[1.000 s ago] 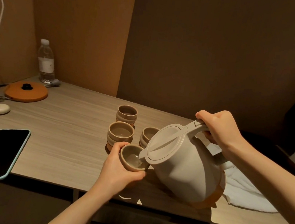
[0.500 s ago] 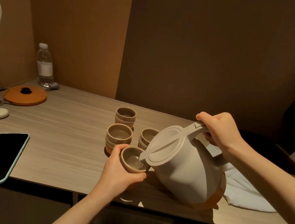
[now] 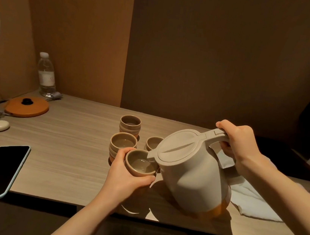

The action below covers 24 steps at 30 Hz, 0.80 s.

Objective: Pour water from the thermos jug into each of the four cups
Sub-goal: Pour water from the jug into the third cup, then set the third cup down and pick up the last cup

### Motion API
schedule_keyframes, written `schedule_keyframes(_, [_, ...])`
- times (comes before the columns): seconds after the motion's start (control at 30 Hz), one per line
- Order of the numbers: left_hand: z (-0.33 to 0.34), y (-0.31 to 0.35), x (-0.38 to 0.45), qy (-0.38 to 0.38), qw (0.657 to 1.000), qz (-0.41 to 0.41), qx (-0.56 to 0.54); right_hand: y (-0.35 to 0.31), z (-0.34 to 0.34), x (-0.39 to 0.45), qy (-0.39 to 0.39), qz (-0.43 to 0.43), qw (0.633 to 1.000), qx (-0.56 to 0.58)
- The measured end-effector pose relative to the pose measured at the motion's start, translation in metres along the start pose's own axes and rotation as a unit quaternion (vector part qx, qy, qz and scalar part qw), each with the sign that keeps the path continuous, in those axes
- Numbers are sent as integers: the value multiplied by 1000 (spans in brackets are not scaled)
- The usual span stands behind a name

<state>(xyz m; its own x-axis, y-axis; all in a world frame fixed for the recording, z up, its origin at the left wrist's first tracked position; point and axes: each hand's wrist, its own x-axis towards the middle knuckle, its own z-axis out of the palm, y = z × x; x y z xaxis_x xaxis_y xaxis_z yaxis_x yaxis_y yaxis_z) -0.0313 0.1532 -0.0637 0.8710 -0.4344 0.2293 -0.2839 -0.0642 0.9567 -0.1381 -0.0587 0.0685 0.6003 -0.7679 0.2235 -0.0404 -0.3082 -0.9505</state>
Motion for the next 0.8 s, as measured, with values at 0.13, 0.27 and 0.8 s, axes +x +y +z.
schedule_keyframes(0.13, [1,7,3,3,1000,7,6,7,-5,1,12,24,999,28])
schedule_keyframes(0.27, [2,10,9,6,1000,14,5,16,-10,2,34,47,996,63])
schedule_keyframes(0.8, [-3,19,29,38,999,-5,-39,54,-30,10,83,59,986,134])
